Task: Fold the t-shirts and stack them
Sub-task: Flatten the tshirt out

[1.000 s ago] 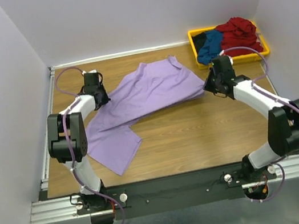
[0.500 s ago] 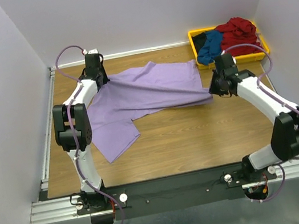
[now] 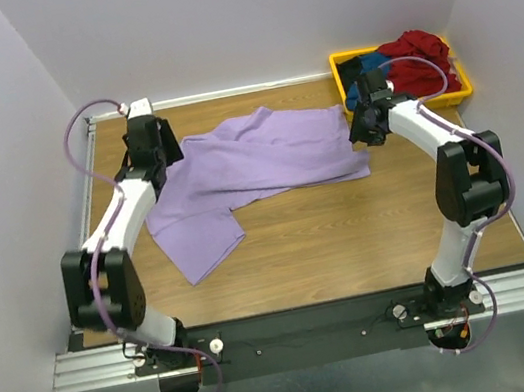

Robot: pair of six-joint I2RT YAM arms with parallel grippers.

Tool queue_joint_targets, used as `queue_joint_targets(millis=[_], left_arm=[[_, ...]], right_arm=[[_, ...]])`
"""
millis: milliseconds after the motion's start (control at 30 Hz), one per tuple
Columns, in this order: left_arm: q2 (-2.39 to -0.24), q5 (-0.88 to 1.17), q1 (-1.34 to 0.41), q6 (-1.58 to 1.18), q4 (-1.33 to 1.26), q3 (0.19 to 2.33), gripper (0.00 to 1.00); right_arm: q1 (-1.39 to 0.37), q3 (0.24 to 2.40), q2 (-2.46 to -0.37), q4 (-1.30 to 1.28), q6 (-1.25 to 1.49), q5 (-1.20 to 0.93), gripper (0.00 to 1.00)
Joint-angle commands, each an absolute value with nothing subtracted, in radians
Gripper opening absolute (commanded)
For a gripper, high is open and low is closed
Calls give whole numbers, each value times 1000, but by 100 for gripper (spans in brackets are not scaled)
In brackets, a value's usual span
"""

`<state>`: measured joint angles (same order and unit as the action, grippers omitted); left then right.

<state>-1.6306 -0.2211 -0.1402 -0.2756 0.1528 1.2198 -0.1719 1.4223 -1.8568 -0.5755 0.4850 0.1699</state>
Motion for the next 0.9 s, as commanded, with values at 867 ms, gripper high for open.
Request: queue_joint_targets(millis=[867], left_arm=[[-1470,-109,-106,-522,110,695,39]], right_arm=[[-402,1397,-1943,-408,364,-89,51]])
